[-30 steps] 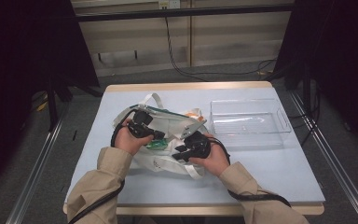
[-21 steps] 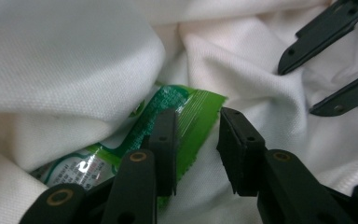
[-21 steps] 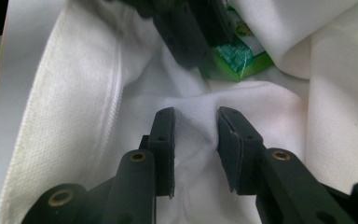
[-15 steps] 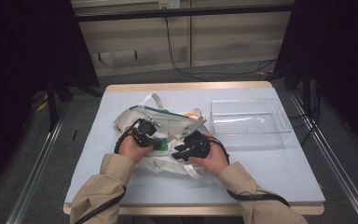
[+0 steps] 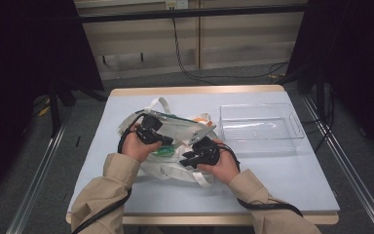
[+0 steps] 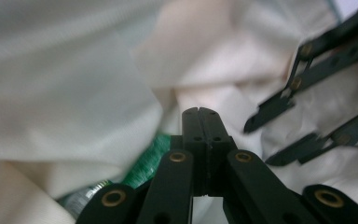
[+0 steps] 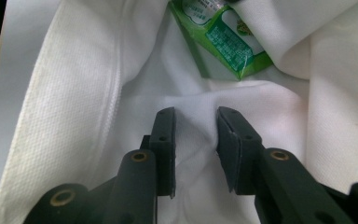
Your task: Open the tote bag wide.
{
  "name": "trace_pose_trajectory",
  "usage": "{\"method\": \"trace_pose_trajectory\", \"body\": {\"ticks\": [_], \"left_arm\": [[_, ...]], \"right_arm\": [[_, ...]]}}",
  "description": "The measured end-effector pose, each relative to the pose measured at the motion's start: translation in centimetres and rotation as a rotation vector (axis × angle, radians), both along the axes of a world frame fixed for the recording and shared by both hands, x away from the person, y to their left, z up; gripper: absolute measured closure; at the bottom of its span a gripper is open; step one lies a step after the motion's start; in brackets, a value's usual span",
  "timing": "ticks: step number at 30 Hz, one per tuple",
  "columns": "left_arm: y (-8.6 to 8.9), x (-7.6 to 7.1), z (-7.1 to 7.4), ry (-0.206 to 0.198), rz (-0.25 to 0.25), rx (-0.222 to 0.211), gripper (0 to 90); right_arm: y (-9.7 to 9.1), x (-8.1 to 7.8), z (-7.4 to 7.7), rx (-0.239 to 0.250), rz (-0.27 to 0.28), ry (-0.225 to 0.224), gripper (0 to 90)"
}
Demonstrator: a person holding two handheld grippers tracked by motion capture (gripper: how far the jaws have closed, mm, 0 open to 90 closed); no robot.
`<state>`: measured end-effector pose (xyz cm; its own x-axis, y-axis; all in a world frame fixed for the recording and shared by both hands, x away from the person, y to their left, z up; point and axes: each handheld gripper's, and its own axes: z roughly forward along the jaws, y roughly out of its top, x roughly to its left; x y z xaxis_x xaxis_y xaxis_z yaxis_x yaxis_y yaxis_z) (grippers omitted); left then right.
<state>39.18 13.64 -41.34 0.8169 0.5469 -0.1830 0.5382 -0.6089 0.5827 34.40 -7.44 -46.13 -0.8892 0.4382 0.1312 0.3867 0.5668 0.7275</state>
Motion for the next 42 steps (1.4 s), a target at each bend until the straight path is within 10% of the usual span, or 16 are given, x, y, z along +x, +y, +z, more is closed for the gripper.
{"method": "trace_pose_trajectory", "body": {"ticks": [11, 20, 32, 38, 42], "left_arm": [[0.5, -0.6, -2.6, -0.017, -0.027, 0.075, 66.9], [0.0, -0.6, -3.8, -0.052, -0.006, 0.147, 82.1], [0.4, -0.1, -2.0, 0.056, 0.052, 0.061, 90.0], [0.4, 0.0, -0.4, 0.077, 0.060, -0.015, 90.0], [0.1, 0.2, 0.4, 0.027, 0.054, 0.015, 90.0]], "right_arm": [[-0.2, 0.1, 0.0, 0.003, -0.001, -0.001, 67.1], [-0.2, 0.1, -0.1, 0.000, -0.003, -0.005, 66.1], [-0.2, 0.1, -0.1, 0.004, -0.016, 0.000, 60.0], [0.0, 0.2, 0.0, 0.008, -0.008, 0.001, 56.1], [0.1, 0.3, 0.0, 0.004, -0.004, 0.001, 55.4]]}}
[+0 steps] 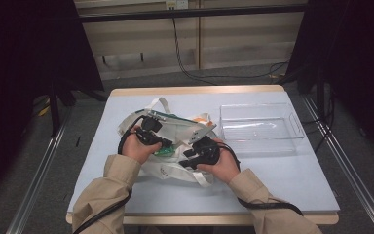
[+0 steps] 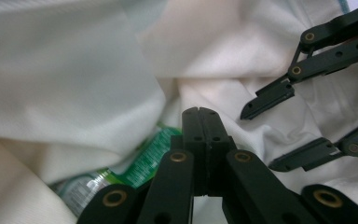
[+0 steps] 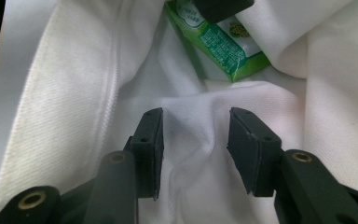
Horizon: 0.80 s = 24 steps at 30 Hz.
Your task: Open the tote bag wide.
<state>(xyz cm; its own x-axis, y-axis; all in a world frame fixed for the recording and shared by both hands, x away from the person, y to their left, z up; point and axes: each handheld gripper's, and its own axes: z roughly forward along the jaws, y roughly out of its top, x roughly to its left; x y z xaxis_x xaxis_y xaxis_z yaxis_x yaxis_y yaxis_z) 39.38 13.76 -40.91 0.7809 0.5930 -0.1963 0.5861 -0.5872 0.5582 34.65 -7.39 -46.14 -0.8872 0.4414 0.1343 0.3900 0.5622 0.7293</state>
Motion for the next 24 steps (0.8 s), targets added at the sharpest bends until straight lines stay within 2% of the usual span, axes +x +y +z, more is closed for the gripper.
{"method": "trace_pose_trajectory", "body": {"ticks": [2, 3, 4, 6, 7, 9, 10, 11, 12, 14, 15, 16, 17, 18, 20, 22, 24], "left_arm": [[0.2, 0.0, -0.2, 0.012, -0.021, -0.007, 90.0], [0.2, -0.1, -0.5, -0.007, -0.030, -0.015, 90.0], [0.2, -0.3, -0.8, 0.001, -0.039, -0.001, 90.0], [0.4, -0.5, -1.5, 0.012, -0.061, -0.006, 90.0], [0.5, -0.7, -1.8, -0.006, -0.066, -0.010, 87.6], [0.6, -0.8, -2.2, -0.027, -0.078, 0.001, 75.5], [0.4, -1.2, -2.5, -0.031, -0.034, -0.035, 73.6], [0.5, -1.1, -2.5, -0.032, -0.047, -0.027, 70.1], [0.6, -1.0, -2.5, -0.032, -0.087, 0.002, 69.8], [0.3, -1.2, -2.6, -0.054, -0.094, 0.013, 66.6], [0.3, -1.2, -2.7, -0.072, -0.094, 0.048, 67.3], [0.3, -1.1, -3.0, -0.078, -0.080, 0.059, 67.1], [0.3, -1.0, -3.2, -0.065, -0.087, 0.057, 68.2], [0.2, -1.1, -3.5, -0.067, -0.064, 0.042, 69.3], [0.0, -1.2, -3.8, -0.073, -0.084, 0.063, 69.8], [0.0, -1.3, -4.1, -0.081, -0.088, 0.065, 70.9], [-0.1, -1.3, -4.2, -0.083, -0.089, 0.078, 75.2]], "right_arm": [[0.0, 0.0, 0.1, 0.001, -0.002, -0.003, 55.3], [0.0, 0.0, 0.1, 0.002, -0.002, -0.003, 55.1], [0.0, -0.1, 0.1, 0.003, -0.001, 0.000, 55.1], [-0.1, -0.1, 0.1, 0.004, -0.004, 0.002, 55.0], [-0.1, 0.0, 0.1, 0.001, -0.003, -0.001, 54.8], [-0.1, 0.0, 0.1, 0.005, -0.009, 0.001, 54.8], [-0.1, 0.0, 0.1, 0.005, -0.008, 0.001, 54.8], [-0.1, 0.0, 0.1, 0.003, -0.008, -0.003, 54.8], [-0.1, 0.0, 0.1, 0.003, -0.007, -0.003, 54.8], [-0.1, 0.0, 0.0, 0.005, -0.011, -0.004, 54.8], [-0.1, 0.0, 0.1, 0.003, -0.013, -0.003, 54.8], [0.0, 0.0, 0.1, 0.004, -0.012, -0.004, 54.8], [0.0, 0.0, 0.1, 0.003, -0.009, -0.007, 54.8], [0.0, 0.0, 0.1, 0.001, -0.008, -0.005, 54.8], [0.0, -0.1, 0.2, 0.000, -0.009, -0.009, 54.8], [0.0, -0.1, 0.1, 0.001, -0.008, -0.005, 54.8], [-0.1, 0.0, -0.1, -0.003, -0.008, -0.008, 54.8]]}}
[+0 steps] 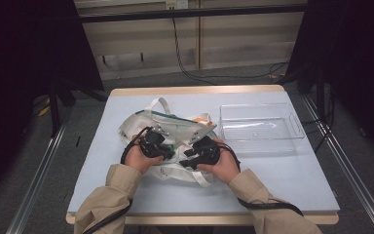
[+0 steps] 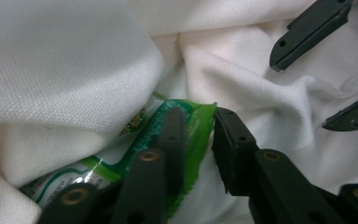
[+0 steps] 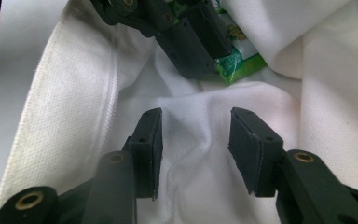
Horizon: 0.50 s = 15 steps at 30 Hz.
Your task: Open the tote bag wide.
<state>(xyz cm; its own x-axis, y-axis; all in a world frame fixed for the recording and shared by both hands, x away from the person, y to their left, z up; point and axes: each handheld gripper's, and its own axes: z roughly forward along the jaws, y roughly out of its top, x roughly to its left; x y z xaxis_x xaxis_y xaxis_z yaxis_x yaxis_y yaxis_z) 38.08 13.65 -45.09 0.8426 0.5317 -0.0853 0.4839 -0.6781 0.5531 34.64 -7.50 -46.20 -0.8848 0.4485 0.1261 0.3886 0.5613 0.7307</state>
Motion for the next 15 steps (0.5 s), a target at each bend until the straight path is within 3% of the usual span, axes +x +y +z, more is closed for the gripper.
{"method": "trace_pose_trajectory", "body": {"ticks": [3, 6, 9, 10, 13, 15], "left_arm": [[-0.4, 0.1, -0.1, 0.005, 0.013, 0.032, 88.9], [-0.8, 0.2, 0.0, 0.009, 0.023, 0.058, 90.0], [-0.6, 0.2, 0.5, 0.036, 0.053, 0.026, 90.0], [-0.4, 0.3, 0.7, 0.060, 0.069, 0.002, 90.0], [0.1, 0.4, 1.6, 0.077, 0.090, -0.051, 90.0], [0.3, 0.6, 2.3, 0.079, 0.064, -0.043, 90.0]], "right_arm": [[0.0, 0.0, -0.1, -0.001, 0.001, 0.002, 54.8], [0.1, 0.0, 0.0, 0.007, -0.004, 0.002, 54.3], [0.0, 0.0, 0.0, 0.007, -0.003, 0.000, 53.8], [0.0, 0.0, 0.0, 0.005, -0.004, -0.001, 53.7], [0.1, 0.0, 0.0, 0.004, -0.006, 0.000, 52.2], [0.2, 0.1, 0.0, 0.008, -0.004, 0.006, 51.6]]}}
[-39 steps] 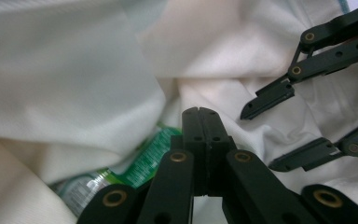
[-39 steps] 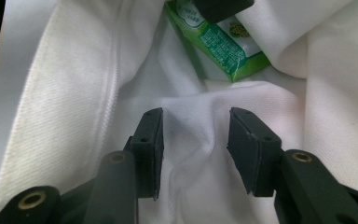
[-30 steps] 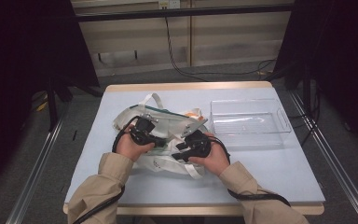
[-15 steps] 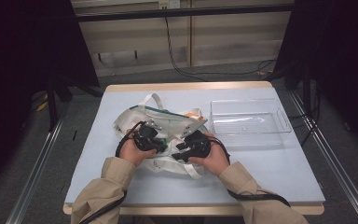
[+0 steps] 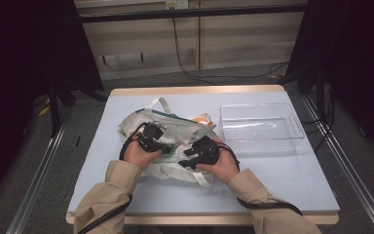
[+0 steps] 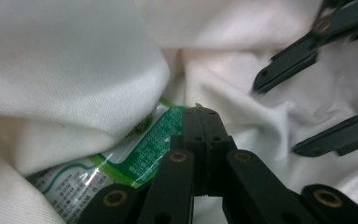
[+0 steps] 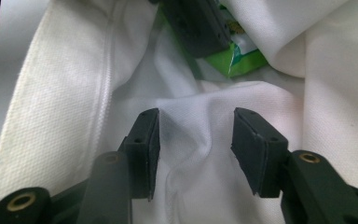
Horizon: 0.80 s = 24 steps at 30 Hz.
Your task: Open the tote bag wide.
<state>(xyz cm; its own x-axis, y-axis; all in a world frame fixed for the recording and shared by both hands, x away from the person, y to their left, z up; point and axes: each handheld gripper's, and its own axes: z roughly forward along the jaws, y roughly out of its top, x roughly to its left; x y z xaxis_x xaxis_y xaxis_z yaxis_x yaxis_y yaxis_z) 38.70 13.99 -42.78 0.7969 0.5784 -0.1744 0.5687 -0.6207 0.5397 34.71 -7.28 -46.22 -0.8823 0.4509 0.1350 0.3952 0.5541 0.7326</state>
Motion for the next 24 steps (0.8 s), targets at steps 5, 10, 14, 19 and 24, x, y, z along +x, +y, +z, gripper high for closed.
{"method": "trace_pose_trajectory", "body": {"ticks": [5, 10, 14, 19, 24], "left_arm": [[0.5, 0.2, 1.7, -0.013, 0.027, -0.063, 90.0], [0.6, 0.3, 3.7, -0.003, 0.063, -0.164, 90.0], [0.5, 0.2, 3.7, -0.031, 0.059, -0.149, 90.0], [2.0, 0.0, 2.6, -0.055, 0.089, -0.105, 90.0], [3.7, 0.0, 1.8, -0.052, 0.130, -0.092, 90.0]], "right_arm": [[0.3, 0.0, 0.0, -0.009, 0.019, -0.009, 51.6], [0.4, 0.1, 0.1, -0.012, 0.024, -0.007, 51.5], [0.3, 0.3, 0.8, 0.014, 0.003, -0.012, 50.7], [0.3, 1.0, 2.1, 0.010, 0.009, -0.056, 52.8], [1.9, 1.6, 3.1, -0.031, 0.066, -0.124, 57.6]]}}
